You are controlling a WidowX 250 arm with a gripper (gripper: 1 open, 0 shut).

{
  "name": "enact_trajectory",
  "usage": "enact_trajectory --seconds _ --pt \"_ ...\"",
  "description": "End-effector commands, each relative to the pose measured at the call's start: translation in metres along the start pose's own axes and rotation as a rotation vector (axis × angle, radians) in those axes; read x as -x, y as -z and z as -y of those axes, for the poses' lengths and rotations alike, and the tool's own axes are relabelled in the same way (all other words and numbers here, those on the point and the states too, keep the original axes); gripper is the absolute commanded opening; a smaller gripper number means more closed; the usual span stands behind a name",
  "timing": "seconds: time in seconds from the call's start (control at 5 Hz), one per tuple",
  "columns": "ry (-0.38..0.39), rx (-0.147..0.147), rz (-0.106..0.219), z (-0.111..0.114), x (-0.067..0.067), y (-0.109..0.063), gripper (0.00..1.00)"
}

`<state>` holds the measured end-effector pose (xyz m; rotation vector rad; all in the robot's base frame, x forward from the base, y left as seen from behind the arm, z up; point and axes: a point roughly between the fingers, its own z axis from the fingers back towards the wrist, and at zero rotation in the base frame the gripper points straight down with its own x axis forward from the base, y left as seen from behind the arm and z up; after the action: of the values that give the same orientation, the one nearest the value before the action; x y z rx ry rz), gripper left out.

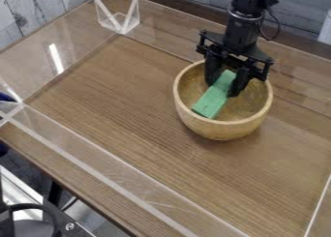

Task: Remove the green block from inside the brown bowl and put it on the table

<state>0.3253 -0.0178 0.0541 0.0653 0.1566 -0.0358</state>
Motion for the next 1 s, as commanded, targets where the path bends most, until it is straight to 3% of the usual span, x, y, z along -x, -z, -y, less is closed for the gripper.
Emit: enact_trajectory --seconds 0.0,0.4,0.6,0.8 --pt "-0.012 0.021 0.118 -0.002 -0.006 -0.036 0.0" --pt "0.007 0.063 0.138 -0.002 -0.002 -0.027 0.0" --pt "0.022 0.073 0.167 -0.002 0.0 -0.034 0.0" --pt "0.031 0.083 0.227 -0.007 0.007 -0.053 0.0"
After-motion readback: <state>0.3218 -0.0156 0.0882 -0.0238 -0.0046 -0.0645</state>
